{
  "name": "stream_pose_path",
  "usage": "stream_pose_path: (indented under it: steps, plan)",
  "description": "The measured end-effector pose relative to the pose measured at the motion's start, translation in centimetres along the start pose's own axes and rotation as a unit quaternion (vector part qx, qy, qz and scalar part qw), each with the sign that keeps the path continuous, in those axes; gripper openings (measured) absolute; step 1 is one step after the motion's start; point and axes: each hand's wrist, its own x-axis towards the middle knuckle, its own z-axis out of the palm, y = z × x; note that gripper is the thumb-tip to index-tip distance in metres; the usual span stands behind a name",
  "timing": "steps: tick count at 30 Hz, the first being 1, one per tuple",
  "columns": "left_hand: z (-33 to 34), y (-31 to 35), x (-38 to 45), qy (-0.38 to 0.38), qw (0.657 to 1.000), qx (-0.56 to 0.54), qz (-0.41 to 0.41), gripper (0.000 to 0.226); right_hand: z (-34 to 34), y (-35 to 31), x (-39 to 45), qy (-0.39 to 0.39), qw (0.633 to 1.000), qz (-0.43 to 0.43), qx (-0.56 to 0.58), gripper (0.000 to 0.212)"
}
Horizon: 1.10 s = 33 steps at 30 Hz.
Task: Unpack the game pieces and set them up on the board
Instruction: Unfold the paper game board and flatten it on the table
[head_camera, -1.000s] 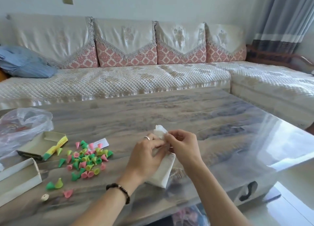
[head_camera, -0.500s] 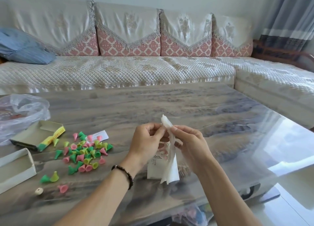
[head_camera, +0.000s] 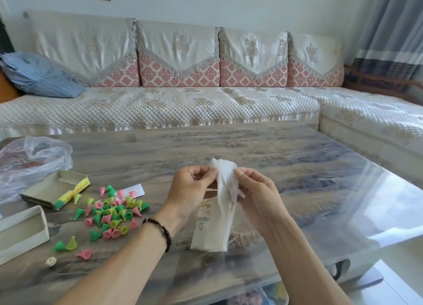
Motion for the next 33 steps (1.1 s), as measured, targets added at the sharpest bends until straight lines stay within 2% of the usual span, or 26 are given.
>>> stream_pose_path:
  steps: [2,5,7,8,10,11,12,14,16,17,18,19,21,23,24,25,26,27,28,29,30,31,33]
  plan:
    - [-0.5,-0.1,0.7,0.033,0.999,0.004,-0.005,0.022,-0.9,-0.7,0.4,0.068,0.998,-0.005,0.009,0.015]
    - [-1.8,0.1,2.3,0.098,0.994,0.047,-0.019,0.024,-2.9,-2.5,1.2,0.157,0.985,-0.008,-0.067,0.024]
    - [-2.9,0.2,4.0,0.114,0.983,0.144,-0.03,0.025,-4.2,-3.6,1.7,0.185,0.971,-0.003,-0.153,0.021]
    - [-3.5,0.1,4.8,0.114,0.966,0.229,-0.034,0.024,-4.9,-4.0,1.8,0.194,0.96,0.003,-0.203,0.019]
    - [-4.4,-0.5,5.6,0.126,0.899,0.417,-0.044,0.011,-6.1,-4.2,2.2,0.208,0.937,0.019,-0.28,0.016]
    - [-4.4,-0.8,5.5,0.138,0.869,0.473,-0.037,0.017,-6.6,-4.1,2.4,0.212,0.928,0.028,-0.305,0.016]
    - [-4.1,-1.1,5.3,0.141,0.86,0.491,0.0,0.025,-7.2,-3.8,2.6,0.215,0.922,0.037,-0.321,0.016]
    - [-2.6,-1.3,4.0,0.077,0.883,0.451,0.107,0.044,-8.1,-3.2,3.2,0.222,0.916,0.05,-0.331,0.015]
    - [-0.6,-1.2,2.5,-0.06,0.904,0.406,0.118,0.082,-8.8,-2.6,3.7,0.229,0.916,0.058,-0.324,0.013]
    - [0.3,-1.5,1.8,-0.127,0.9,0.406,0.1,0.092,-9.0,-2.3,3.8,0.228,0.918,0.06,-0.32,0.012]
    - [1.0,-2.3,1.4,-0.18,0.881,0.429,0.084,0.102,-9.3,-2.1,4.0,0.225,0.917,0.061,-0.322,0.012]
    - [1.5,-3.2,1.0,-0.209,0.846,0.485,0.078,0.11,-9.6,-2.1,4.0,0.224,0.913,0.061,-0.334,0.013]
    - [2.4,-5.0,0.3,-0.23,0.774,0.583,0.094,0.115,-10.3,-2.0,4.1,0.231,0.899,0.05,-0.368,0.019]
    - [2.9,-6.6,0.0,-0.235,0.755,0.604,0.095,0.109,-10.9,-1.8,4.2,0.245,0.889,0.034,-0.386,0.016]
    - [3.0,-7.3,-0.1,-0.233,0.749,0.613,0.092,0.104,-11.0,-1.7,4.1,0.245,0.883,0.026,-0.399,0.005]
    - [3.0,-7.7,-0.2,-0.23,0.742,0.623,0.09,0.097,-11.3,-1.6,3.9,0.239,0.866,0.01,-0.44,0.019]
    - [2.9,-8.0,-0.2,-0.224,0.737,0.631,0.094,0.087,-11.7,-1.5,3.7,0.207,0.823,-0.016,-0.528,0.047]
    - [2.9,-8.1,-0.1,-0.217,0.734,0.635,0.099,0.08,-12.1,-1.4,3.3,0.151,0.757,-0.053,-0.633,0.077]
    - [2.9,-8.1,-0.1,-0.213,0.733,0.637,0.106,0.074,-12.5,-1.3,2.9,0.088,0.684,-0.094,-0.718,0.098]
    - [2.8,-8.0,0.0,-0.211,0.734,0.635,0.112,0.068,-12.5,-1.4,2.5,0.022,0.619,-0.135,-0.774,0.102]
    - [2.8,-7.9,0.0,-0.203,0.74,0.629,0.123,0.059,-12.4,-1.4,2.2,-0.037,0.586,-0.16,-0.794,0.092]
    - [2.7,-7.7,0.1,-0.188,0.75,0.617,0.144,0.045,-12.3,-1.5,2.1,-0.077,0.582,-0.166,-0.792,0.072]
    - [2.5,-7.3,0.0,-0.154,0.765,0.597,0.185,0.02,-11.7,-1.7,2.4,-0.1,0.622,-0.15,-0.762,0.039]
